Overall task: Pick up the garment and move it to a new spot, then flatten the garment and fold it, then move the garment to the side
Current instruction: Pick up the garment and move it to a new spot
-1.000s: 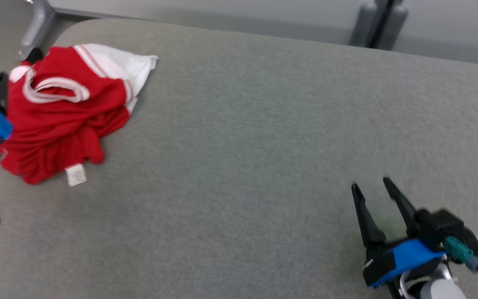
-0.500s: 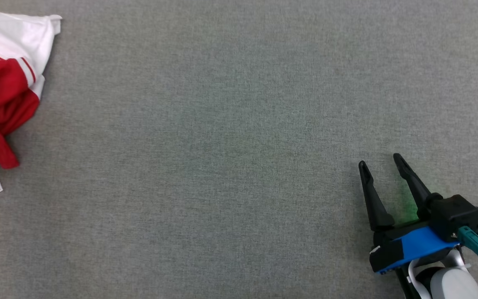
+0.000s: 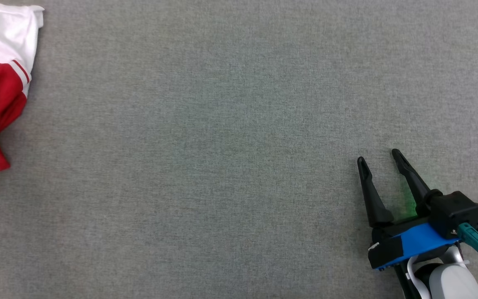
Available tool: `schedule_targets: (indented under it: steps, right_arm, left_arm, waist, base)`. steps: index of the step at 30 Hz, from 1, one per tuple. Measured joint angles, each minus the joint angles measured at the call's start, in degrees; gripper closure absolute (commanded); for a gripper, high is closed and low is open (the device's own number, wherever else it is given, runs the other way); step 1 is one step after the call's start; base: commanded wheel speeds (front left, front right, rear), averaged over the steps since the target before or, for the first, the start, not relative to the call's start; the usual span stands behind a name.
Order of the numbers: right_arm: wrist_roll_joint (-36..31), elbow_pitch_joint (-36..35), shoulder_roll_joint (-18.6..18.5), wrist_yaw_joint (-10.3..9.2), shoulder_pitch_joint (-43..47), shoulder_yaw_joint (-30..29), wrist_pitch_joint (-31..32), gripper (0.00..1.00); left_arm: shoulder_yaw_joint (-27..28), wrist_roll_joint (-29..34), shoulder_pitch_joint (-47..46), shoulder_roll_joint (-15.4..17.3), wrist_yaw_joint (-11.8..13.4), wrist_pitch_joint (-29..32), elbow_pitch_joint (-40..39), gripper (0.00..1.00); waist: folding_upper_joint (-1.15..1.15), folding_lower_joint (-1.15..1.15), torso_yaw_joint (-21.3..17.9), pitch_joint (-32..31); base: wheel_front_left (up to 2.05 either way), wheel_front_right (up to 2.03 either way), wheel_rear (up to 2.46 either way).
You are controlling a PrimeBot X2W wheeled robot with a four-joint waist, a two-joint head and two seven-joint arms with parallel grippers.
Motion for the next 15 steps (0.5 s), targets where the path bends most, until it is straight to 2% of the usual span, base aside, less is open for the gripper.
schedule_targets:
  steps: [3, 10, 15]
  right_arm:
    - [0.3, 0.7, 0.0, 0.00, 0.0, 0.0, -0.3, 0.00]
    - [2.3, 3.6, 0.0, 0.00, 0.0, 1.0, -1.8, 0.00]
    - [5.0, 7.0, 0.0, 0.01, 0.1, 2.3, -3.7, 0.00]
  left_arm:
    - [-0.3, 0.9, 0.0, 0.8, -1.8, -2.3, -0.2, 1.00]
    - [-1.6, 4.1, -4.3, 5.2, -7.3, -6.9, -1.2, 1.00]
    - [-3.7, 5.9, -9.1, 7.3, -10.3, -6.9, -2.6, 1.00]
  waist:
    - [0.00, 0.00, 0.6, -1.3]
    - [-0.01, -0.01, 2.7, -6.9]
    - [-0.02, -0.02, 3.5, -12.3]
  base:
    - [0.00, 0.00, 0.00]
    - [0.00, 0.00, 0.00]
    - [0.00, 0.00, 0.00]
